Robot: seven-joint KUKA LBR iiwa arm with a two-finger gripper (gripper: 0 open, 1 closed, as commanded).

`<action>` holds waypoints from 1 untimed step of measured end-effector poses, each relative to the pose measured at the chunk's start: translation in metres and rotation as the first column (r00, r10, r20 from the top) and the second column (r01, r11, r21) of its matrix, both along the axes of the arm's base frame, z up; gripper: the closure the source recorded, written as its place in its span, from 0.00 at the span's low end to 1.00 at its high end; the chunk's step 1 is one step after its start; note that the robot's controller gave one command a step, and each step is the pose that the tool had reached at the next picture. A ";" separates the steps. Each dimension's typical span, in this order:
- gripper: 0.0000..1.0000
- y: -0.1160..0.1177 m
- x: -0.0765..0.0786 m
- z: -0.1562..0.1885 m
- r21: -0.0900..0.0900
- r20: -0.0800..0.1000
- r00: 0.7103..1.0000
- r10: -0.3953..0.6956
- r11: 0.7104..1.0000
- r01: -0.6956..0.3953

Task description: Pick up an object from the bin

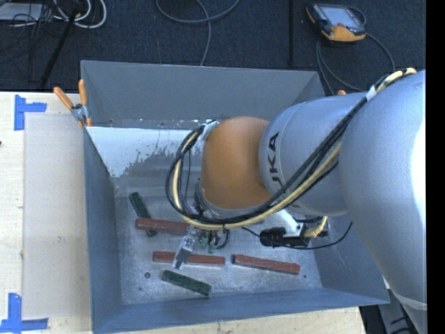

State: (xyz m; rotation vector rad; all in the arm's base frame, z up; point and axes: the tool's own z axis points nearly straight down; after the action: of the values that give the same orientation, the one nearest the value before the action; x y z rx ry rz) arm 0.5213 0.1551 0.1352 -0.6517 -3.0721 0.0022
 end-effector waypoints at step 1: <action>0.00 -0.004 0.063 -0.049 0.002 0.005 0.999 0.041 0.999 -0.041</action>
Offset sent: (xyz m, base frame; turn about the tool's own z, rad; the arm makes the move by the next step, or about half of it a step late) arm -0.0186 -0.0127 -0.0652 0.1108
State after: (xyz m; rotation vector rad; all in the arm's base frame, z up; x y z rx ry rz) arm 0.5841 0.1511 0.0867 -0.5890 -3.0896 -0.0020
